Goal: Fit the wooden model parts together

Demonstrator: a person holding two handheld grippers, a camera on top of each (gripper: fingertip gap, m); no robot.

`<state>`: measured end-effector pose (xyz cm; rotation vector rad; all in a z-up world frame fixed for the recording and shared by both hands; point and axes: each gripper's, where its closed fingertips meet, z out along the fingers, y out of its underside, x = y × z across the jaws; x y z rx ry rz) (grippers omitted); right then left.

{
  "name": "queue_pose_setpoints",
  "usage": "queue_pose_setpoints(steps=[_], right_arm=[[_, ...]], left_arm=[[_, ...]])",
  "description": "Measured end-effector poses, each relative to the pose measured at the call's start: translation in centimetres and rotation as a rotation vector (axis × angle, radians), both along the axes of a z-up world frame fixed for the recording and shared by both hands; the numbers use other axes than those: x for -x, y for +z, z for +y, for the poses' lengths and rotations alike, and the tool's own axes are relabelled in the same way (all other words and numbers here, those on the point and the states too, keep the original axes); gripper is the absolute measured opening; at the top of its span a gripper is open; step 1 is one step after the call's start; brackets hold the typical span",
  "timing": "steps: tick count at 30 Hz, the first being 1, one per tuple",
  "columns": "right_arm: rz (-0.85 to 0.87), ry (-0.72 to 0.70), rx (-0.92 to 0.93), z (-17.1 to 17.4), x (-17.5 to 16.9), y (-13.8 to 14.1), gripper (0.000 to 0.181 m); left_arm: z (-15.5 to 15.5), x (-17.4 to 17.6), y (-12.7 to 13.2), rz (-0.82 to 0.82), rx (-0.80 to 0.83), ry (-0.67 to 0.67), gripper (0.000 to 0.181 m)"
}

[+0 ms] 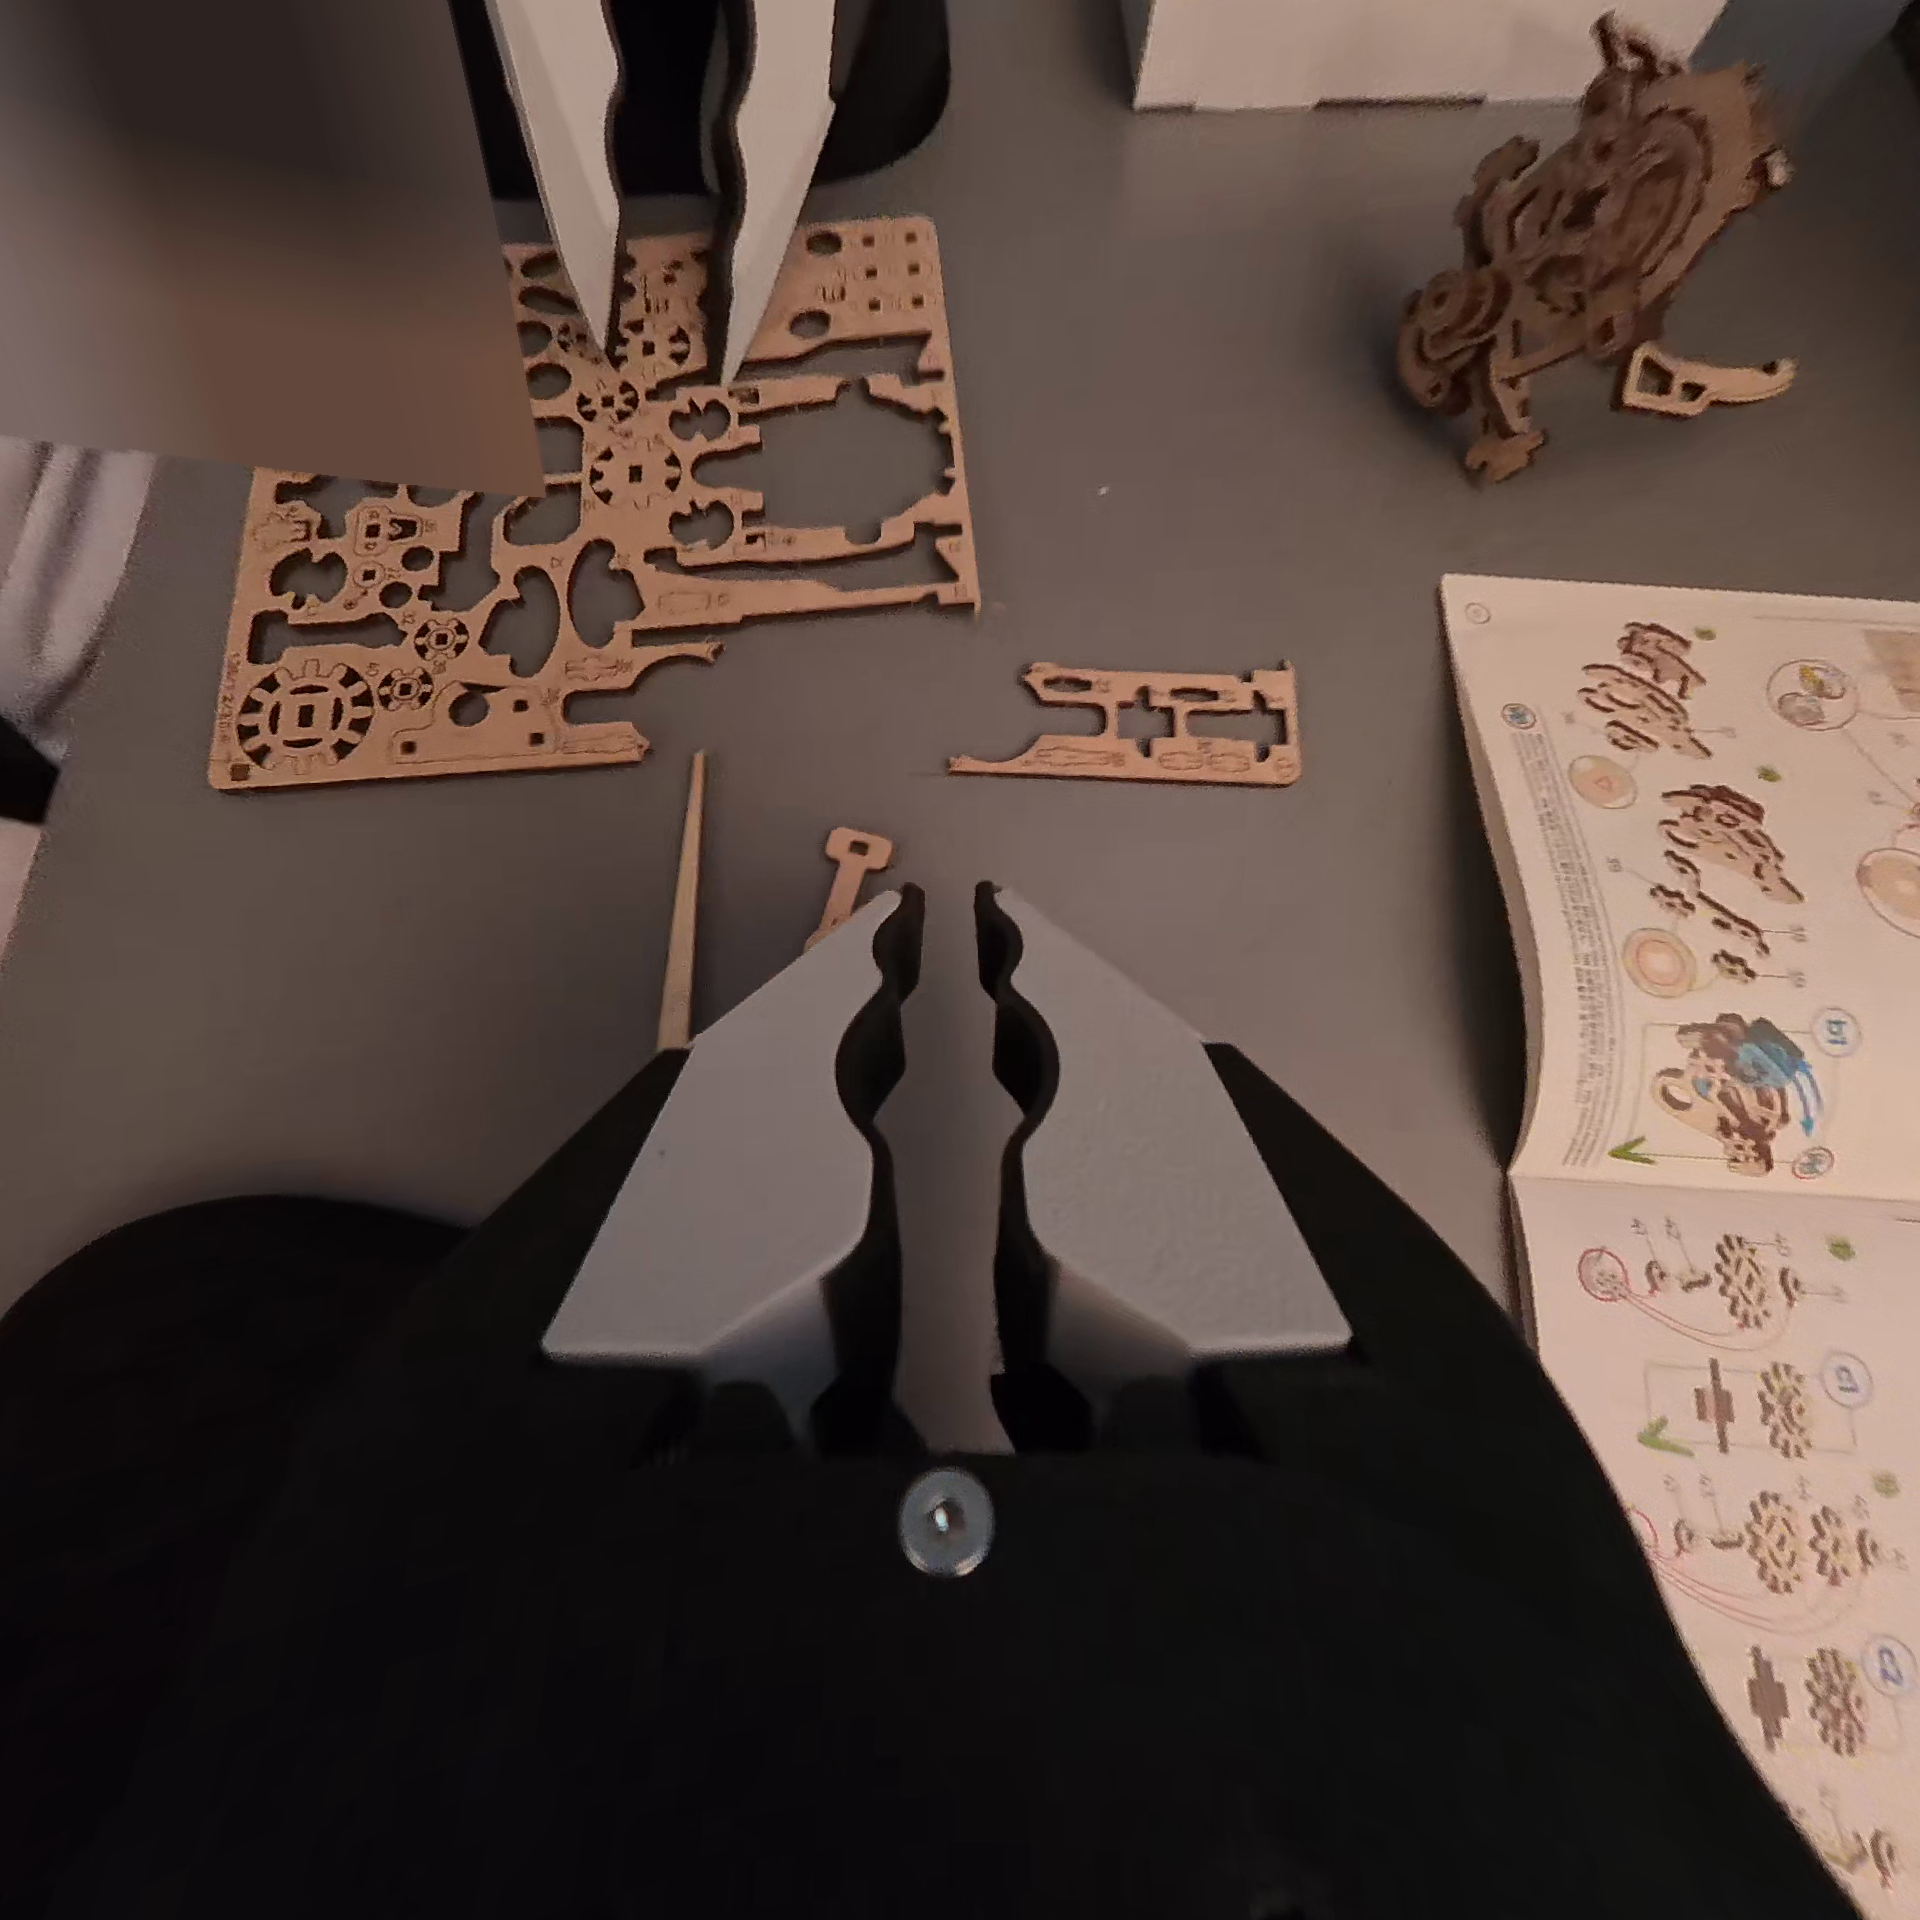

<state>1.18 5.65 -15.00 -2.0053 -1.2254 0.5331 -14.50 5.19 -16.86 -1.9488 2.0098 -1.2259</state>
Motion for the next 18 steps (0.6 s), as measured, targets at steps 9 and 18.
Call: queue_pose_setpoints(steps=[9, 18], right_arm=[[0.020, -0.004, -0.047, -1.1, -0.2, -0.6, 0.010], [0.033, 0.136, 0.063, -4.2, 1.4, -0.8, 0.011]], left_arm=[[2.6, -1.6, 1.7, -0.107, 0.042, 0.143, 0.039], [7.3, -3.9, 1.6, -0.067, -0.185, 0.120, 0.052]])
